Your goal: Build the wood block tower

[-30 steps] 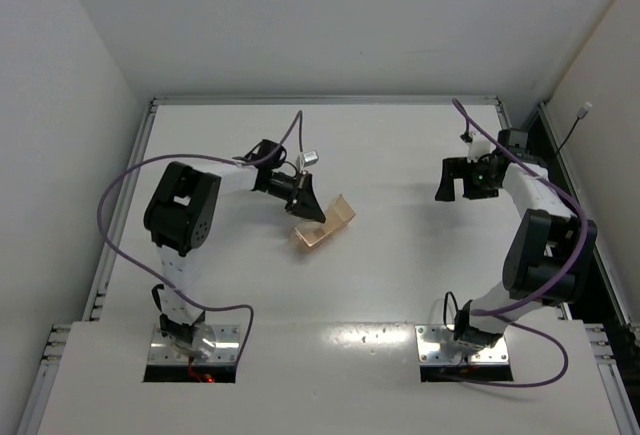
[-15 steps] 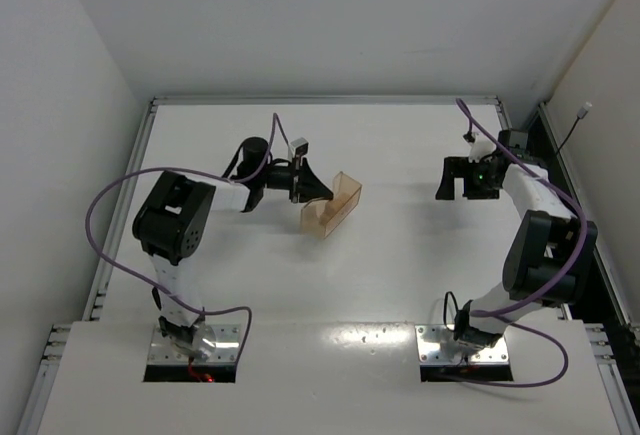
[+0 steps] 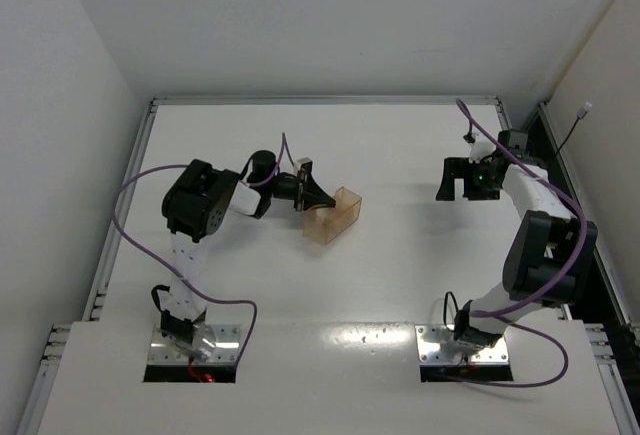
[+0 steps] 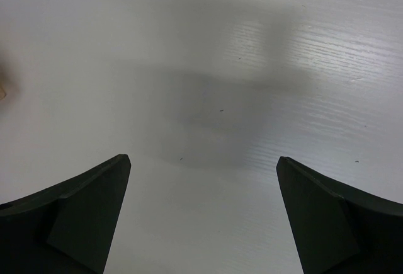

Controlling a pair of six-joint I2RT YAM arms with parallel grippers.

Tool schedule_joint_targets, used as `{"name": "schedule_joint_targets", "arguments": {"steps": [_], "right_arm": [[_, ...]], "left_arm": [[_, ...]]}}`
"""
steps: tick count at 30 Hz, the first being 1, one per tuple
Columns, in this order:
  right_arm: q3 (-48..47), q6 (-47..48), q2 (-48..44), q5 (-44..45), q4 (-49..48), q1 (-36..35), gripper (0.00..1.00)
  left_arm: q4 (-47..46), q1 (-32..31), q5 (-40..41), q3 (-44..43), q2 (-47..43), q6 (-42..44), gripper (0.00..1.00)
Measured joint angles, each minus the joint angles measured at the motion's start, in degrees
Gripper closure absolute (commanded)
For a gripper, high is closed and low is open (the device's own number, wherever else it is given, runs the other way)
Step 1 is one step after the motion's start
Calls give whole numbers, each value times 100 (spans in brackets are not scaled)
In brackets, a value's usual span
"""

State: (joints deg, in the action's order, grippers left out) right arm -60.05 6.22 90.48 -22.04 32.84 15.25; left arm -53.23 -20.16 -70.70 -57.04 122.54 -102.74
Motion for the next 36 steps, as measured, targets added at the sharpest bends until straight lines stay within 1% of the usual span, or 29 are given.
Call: {"name": "schedule_joint_targets", "arguments": {"steps": [3, 5, 10, 15, 21, 24, 25, 27, 28, 29, 30, 31, 32, 33, 34, 35, 36], "right_arm": [[0, -2, 0, 48, 2, 0, 0], [0, -2, 0, 61, 20, 0, 0], [-2, -4, 0, 114, 81, 0, 0], [-2, -4, 0, 136, 90, 0, 0], [-2, -4, 0, 151, 92, 0, 0], [-2, -4, 0, 151, 92, -2, 0], [-2, -4, 0, 151, 87, -2, 0], [-2, -4, 0, 151, 87, -33, 0], [-2, -4, 0, 151, 85, -37, 1], [-2, -4, 0, 149, 79, -39, 1], [-2, -4, -2, 151, 68, -39, 3], [-2, -7, -9, 149, 59, -39, 3], [-2, -9, -22, 155, 46, -46, 3], [-2, -15, -37, 186, 28, -68, 4], [-2, -22, -59, 214, 17, -87, 4], [-2, -26, -85, 240, 4, -105, 4], [-4, -28, -116, 278, -11, -122, 4]], "left_arm": [[-57, -2, -107, -249, 457, -125, 100], [-310, -52, -133, -398, 605, -376, 100], [-1021, -291, -79, -433, 542, -885, 100], [-1274, -573, -96, -431, 358, -1047, 100], [-1373, -498, -101, -514, 369, -1117, 100], [-1373, -555, -146, -841, 348, -1088, 100], [-1263, -586, -177, -951, 286, -927, 100], [-671, -638, -238, -1145, 24, -369, 100], [-72, -627, -286, -1283, -184, 245, 100], [623, -621, -286, -1447, -382, 938, 100], [1506, -603, -181, -1650, -603, 1655, 100], [2614, -542, -59, -1989, -837, 2557, 100], [3580, -476, 177, -2361, -997, 3458, 100], [4509, -409, 586, -2739, -1150, 4310, 100], [5268, -343, 951, -3075, -1255, 5049, 100], [6192, -234, 1563, -3495, -1408, 6008, 100], [6590, -188, 1895, -3659, -1482, 6424, 100]]}}
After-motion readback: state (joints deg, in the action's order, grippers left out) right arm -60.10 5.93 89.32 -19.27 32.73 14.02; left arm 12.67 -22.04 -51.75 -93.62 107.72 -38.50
